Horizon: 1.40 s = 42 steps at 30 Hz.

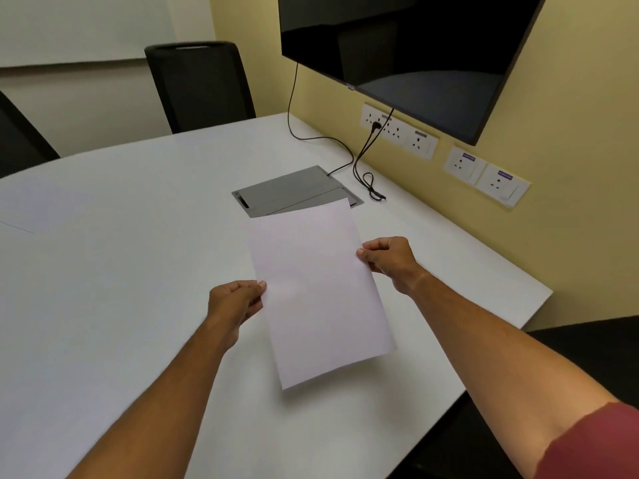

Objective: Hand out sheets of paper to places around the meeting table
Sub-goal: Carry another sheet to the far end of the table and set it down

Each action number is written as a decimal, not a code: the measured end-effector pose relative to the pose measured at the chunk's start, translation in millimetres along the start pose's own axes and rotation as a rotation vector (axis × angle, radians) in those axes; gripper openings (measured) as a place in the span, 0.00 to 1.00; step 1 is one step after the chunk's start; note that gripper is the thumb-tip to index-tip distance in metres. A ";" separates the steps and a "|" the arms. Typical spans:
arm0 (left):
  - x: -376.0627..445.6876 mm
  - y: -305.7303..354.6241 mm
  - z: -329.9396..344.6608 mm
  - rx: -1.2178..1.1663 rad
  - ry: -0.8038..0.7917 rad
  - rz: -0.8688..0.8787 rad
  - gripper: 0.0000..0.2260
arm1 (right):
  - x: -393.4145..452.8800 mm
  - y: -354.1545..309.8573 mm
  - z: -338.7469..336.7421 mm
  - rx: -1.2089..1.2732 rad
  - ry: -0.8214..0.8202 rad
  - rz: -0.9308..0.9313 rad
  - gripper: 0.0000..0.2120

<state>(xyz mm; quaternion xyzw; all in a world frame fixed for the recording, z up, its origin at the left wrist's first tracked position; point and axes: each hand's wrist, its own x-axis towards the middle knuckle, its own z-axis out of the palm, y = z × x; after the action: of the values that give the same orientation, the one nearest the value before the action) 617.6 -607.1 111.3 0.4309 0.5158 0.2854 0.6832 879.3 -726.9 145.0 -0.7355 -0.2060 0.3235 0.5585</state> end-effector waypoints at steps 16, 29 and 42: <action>99.5 -80.5 139.7 0.012 0.095 -0.248 0.06 | 169.7 79.5 -69.1 -0.225 0.023 0.171 0.03; 128.2 -117.5 224.9 0.249 0.063 -0.291 0.05 | 230.1 132.2 -132.6 -0.308 0.097 0.218 0.04; 134.2 -123.2 255.6 0.385 0.045 -0.309 0.06 | 243.5 157.5 -142.3 -0.367 0.226 0.185 0.07</action>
<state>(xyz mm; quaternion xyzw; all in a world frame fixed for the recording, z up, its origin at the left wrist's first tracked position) 894.9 -627.8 -34.4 0.4628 0.6356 0.0837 0.6122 1142.4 -709.0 -41.4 -0.8721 -0.1291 0.2460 0.4029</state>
